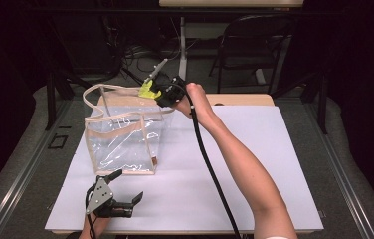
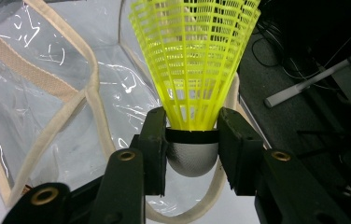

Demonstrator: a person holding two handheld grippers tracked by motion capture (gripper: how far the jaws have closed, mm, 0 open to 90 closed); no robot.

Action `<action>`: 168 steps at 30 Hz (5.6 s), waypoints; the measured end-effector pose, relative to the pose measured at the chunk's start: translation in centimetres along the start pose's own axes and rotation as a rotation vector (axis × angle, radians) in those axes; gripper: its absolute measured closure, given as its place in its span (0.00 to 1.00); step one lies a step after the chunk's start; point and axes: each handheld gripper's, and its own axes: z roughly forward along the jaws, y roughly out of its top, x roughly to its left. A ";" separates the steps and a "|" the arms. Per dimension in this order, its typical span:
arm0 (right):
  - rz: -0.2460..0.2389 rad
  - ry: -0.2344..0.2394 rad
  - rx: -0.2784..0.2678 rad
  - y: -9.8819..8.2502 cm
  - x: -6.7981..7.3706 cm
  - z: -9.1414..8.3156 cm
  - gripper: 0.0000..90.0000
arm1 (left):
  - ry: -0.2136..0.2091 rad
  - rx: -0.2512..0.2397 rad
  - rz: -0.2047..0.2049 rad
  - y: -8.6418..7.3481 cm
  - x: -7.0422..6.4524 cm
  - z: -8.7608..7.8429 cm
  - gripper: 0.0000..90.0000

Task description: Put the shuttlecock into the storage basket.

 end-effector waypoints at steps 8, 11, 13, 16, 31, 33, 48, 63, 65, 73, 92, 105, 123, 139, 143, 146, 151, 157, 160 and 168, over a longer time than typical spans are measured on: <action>-0.031 0.005 0.021 0.3 0.2 0.6 0.71 | -0.002 0.003 0.000 0.0 0.0 0.0 0.00; -0.037 0.009 0.022 0.4 0.2 0.9 0.71 | -0.001 0.007 0.003 0.0 0.0 0.0 0.00; -0.040 0.011 0.024 0.5 0.3 1.1 0.71 | 0.001 0.005 0.000 0.0 0.0 -0.1 0.00; -0.049 0.011 0.033 0.6 0.3 1.3 0.71 | 0.001 0.004 -0.001 0.0 0.0 -0.1 0.00; -0.071 0.031 0.075 0.7 0.4 2.2 0.71 | 0.001 0.003 -0.001 0.0 0.0 -0.1 0.00; -0.075 0.033 0.079 0.6 0.4 2.3 0.71 | 0.001 0.004 0.001 0.0 0.0 -0.1 0.00; -0.105 0.051 0.101 0.7 0.5 2.9 0.71 | 0.000 0.003 -0.001 0.0 0.0 -0.1 0.00; -0.116 0.055 0.119 0.6 0.6 3.4 0.71 | 0.000 0.004 -0.001 0.0 0.0 -0.2 0.00; -0.113 0.053 0.121 0.6 0.7 3.4 0.71 | 0.000 0.004 -0.001 0.0 0.0 -0.2 0.00; -0.114 0.049 0.121 0.6 0.8 3.4 0.71 | 0.000 0.003 -0.001 0.0 0.0 -0.2 0.00; -0.086 0.021 0.080 0.7 0.7 2.6 0.54 | -0.001 0.002 -0.002 0.0 0.0 -0.2 0.00; 0.014 0.045 0.037 -0.1 -0.2 0.9 0.27 | 0.000 -0.004 -0.004 0.0 0.0 -0.1 0.00; 0.053 0.078 -0.042 -2.2 0.0 -1.4 0.09 | 0.004 0.003 -0.004 0.1 -0.1 -0.1 0.00; 0.066 0.046 -0.046 -4.9 0.6 -2.8 0.00 | 0.003 0.005 -0.001 0.0 -0.2 -0.3 0.00; 0.076 0.042 -0.052 -5.8 0.6 -3.3 0.00 | 0.002 0.006 -0.002 0.0 -0.2 -0.3 0.00; 0.090 0.037 -0.062 -6.6 0.5 -3.7 0.00 | 0.002 0.006 0.000 0.0 -0.2 -0.2 0.00; 0.100 0.031 -0.067 -7.8 0.5 -4.2 0.00 | -0.002 0.006 -0.002 0.0 -0.2 -0.2 0.00; 0.114 0.032 -0.072 -9.2 0.7 -4.5 0.00 | -0.001 0.006 -0.002 0.0 -0.3 -0.2 0.00; 0.117 0.030 -0.074 -9.8 0.9 -4.8 0.00 | -0.001 0.004 -0.003 0.0 -0.2 -0.2 0.00; 0.123 0.019 -0.091 -11.5 1.5 -5.5 0.00 | -0.002 0.005 -0.003 0.0 -0.3 -0.1 0.00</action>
